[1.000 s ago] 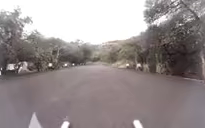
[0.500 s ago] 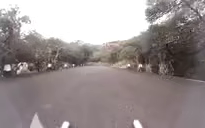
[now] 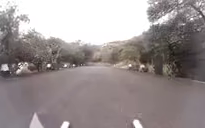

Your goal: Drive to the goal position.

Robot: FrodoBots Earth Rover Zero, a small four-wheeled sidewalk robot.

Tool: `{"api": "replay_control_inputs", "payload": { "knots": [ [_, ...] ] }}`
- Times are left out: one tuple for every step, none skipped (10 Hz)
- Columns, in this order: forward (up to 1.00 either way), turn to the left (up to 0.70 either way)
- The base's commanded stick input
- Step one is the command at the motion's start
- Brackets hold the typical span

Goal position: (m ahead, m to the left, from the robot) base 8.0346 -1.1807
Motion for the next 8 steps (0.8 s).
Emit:
{"api": "replay_control_inputs", "payload": {
  "knots": [
    [0.50,0.00],
    [0.50,0.00],
    [0.50,0.00],
    [0.50,0.00],
    [0.50,0.00],
    [0.50,0.00],
    [0.50,0.00],
    [0.50,0.00]
  ]
}}
